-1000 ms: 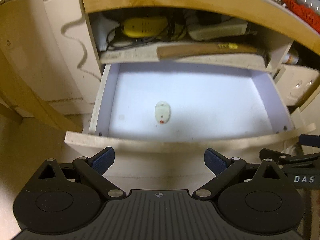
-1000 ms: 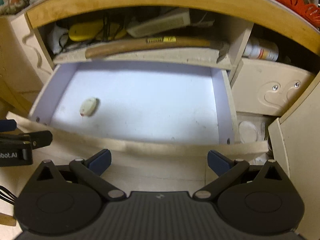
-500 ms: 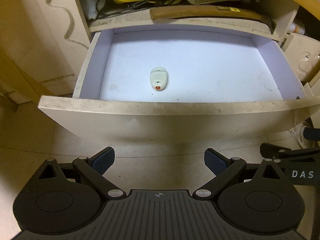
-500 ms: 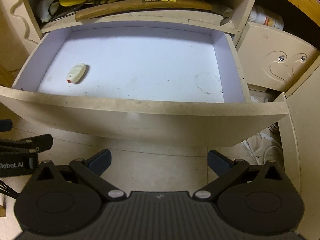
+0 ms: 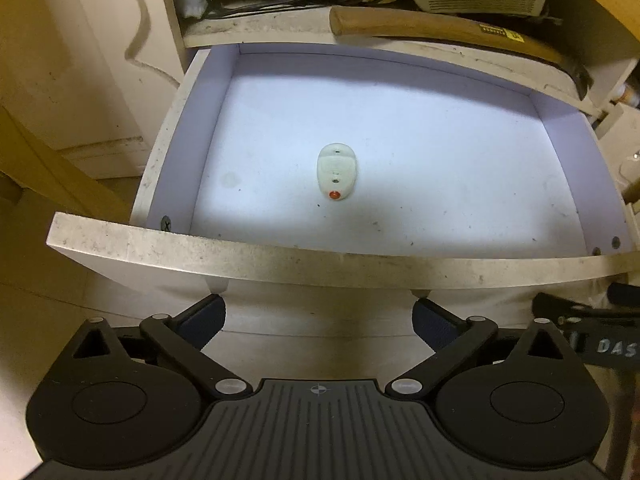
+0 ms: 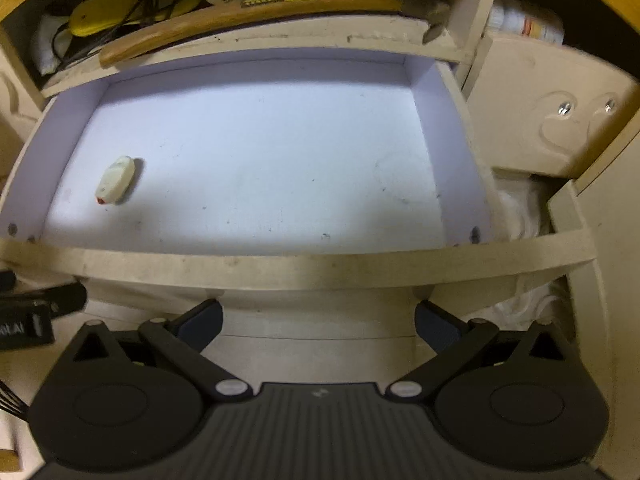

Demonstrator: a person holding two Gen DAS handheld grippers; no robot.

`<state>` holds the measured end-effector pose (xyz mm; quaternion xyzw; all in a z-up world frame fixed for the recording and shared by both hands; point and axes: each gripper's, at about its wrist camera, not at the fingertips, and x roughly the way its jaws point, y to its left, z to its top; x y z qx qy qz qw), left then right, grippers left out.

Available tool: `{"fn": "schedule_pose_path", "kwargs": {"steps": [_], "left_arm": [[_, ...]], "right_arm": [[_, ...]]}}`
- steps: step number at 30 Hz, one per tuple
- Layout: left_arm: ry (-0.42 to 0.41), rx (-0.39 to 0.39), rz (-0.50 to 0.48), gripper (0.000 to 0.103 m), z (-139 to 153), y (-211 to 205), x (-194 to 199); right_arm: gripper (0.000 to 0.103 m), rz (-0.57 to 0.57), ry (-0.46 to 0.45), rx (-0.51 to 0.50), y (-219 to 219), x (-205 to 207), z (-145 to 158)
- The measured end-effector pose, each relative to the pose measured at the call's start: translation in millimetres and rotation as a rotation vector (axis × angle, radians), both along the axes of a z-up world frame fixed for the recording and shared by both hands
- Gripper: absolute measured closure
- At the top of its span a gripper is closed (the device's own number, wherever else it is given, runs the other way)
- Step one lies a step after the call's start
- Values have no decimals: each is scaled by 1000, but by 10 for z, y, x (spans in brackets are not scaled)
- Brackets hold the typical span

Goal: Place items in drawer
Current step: 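Push the white drawer front closed with the left tool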

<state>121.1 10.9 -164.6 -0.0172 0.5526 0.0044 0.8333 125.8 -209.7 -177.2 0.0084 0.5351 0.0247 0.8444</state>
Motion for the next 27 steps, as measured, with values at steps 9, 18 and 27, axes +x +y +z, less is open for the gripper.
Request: {"fn": "schedule_pose_path", "kwargs": {"steps": [9,18,27], "left_arm": [[-2,11,-1,0,14,-16,157],[-12,6,-3,0,17,-4,412],[-20,-8,-2,0,18,25,734]], "right_arm": [[0,2,-15,-11,21,115,40],[0,4,-26,-13,-3,346,59],[0,6,-31,-9,-26,671,81]]}}
